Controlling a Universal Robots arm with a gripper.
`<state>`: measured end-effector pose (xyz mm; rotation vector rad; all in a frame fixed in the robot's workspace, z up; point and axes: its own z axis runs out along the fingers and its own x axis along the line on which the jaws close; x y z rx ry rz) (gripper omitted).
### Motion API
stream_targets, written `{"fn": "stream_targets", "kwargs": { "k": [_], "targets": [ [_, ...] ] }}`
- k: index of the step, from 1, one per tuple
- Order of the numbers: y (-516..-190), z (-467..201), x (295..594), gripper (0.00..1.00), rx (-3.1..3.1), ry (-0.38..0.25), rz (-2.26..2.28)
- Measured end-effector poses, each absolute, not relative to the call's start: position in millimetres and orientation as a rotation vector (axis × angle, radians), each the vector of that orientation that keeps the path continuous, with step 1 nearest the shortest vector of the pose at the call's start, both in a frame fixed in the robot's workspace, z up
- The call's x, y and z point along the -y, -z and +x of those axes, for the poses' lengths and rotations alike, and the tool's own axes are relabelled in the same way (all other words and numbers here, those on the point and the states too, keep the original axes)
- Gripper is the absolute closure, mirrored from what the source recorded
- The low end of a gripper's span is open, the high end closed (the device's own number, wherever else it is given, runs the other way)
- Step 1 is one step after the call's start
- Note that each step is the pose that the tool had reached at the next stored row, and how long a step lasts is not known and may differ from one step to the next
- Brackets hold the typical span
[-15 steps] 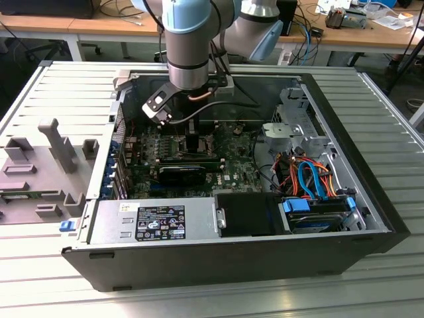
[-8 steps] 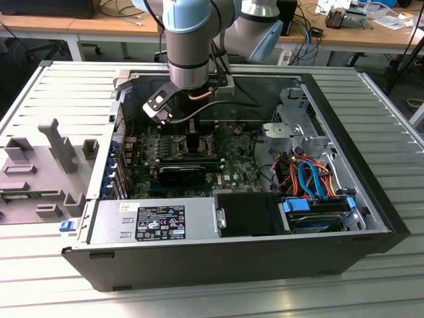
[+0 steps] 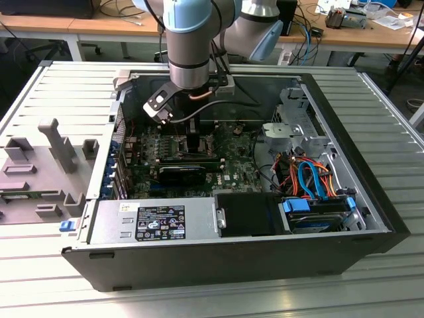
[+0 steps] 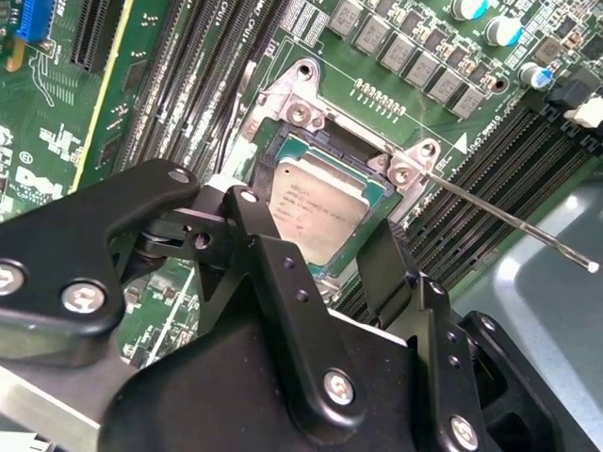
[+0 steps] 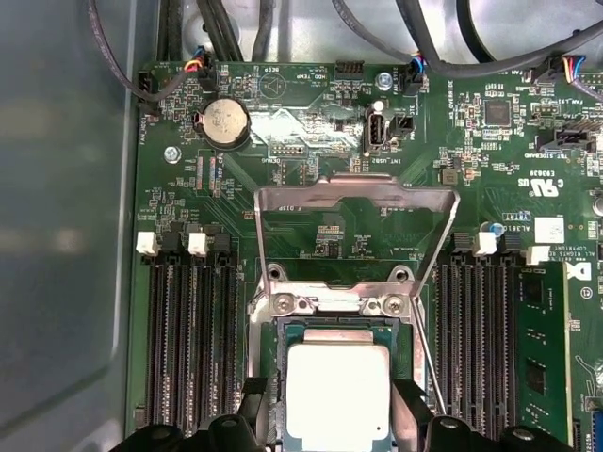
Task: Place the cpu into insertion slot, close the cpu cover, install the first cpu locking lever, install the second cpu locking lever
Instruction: 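Place the cpu into insertion slot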
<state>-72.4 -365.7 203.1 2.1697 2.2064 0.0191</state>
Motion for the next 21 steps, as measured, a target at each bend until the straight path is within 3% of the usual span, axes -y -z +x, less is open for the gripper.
{"fn": "stream_targets", "kwargs": {
  "k": [15,16,21],
  "targets": [
    [-213.5,-72.4,365.7,0.38,-2.210,-0.026,2.173],
    [-213.5,-72.4,365.7,0.40,-2.211,-0.030,2.175],
    [-213.3,-72.4,369.8,0.71,-2.239,-0.096,2.205]
  ]
}}
